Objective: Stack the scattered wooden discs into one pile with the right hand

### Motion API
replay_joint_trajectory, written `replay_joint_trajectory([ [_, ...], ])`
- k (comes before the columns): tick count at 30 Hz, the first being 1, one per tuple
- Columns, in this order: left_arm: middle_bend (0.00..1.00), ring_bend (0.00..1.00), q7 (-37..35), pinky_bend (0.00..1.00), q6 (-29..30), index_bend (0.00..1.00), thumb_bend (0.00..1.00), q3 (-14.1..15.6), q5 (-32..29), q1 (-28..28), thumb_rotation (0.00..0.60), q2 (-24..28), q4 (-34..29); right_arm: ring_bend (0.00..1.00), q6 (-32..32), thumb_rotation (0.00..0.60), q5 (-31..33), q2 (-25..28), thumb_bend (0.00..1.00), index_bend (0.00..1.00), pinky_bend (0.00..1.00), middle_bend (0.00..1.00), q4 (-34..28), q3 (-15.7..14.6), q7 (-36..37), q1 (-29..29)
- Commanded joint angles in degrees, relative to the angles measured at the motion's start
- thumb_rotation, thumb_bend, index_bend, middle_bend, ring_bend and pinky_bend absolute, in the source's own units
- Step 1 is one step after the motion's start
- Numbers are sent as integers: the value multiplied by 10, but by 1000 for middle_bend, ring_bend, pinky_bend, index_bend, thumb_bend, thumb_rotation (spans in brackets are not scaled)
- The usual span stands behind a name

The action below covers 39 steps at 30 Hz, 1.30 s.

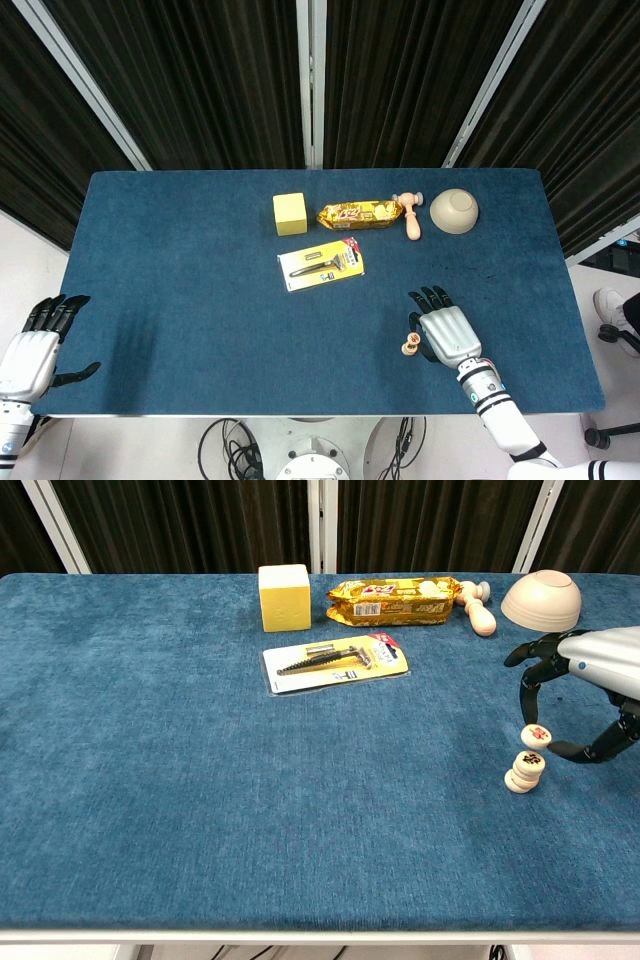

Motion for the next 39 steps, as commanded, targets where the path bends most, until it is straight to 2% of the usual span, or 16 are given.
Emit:
replay_joint_trajectory([
  [1, 87, 0, 1, 0, 0, 109, 127, 0, 0, 0, 600, 0, -1, 0, 2, 600, -7, -2, 308, 596, 0, 108, -2, -5, -9, -2],
  [10, 87, 0, 0, 0, 1, 109, 127, 0, 1, 0, 600, 1, -2, 0, 11, 600, -23, -5, 309, 596, 0, 109, 6, -15, -30, -11],
  [23, 87, 0, -4, 0, 5, 109, 127, 0, 3, 1, 600, 2, -1, 0, 7, 600, -32, -13, 295, 600, 0, 100, 12, -14, -46, -13],
  [37, 87, 0, -3, 0, 6, 109, 127, 0, 3, 1, 600, 1, -1, 0, -3, 600, -27, -11, 278, 546, 0, 81, 9, -11, -48, -14],
  [39, 87, 0, -3, 0, 7, 109, 127, -1, 4, 2, 600, 1, -1, 0, -5, 600, -21, -8, 275, 508, 0, 69, 7, -12, -55, -13],
])
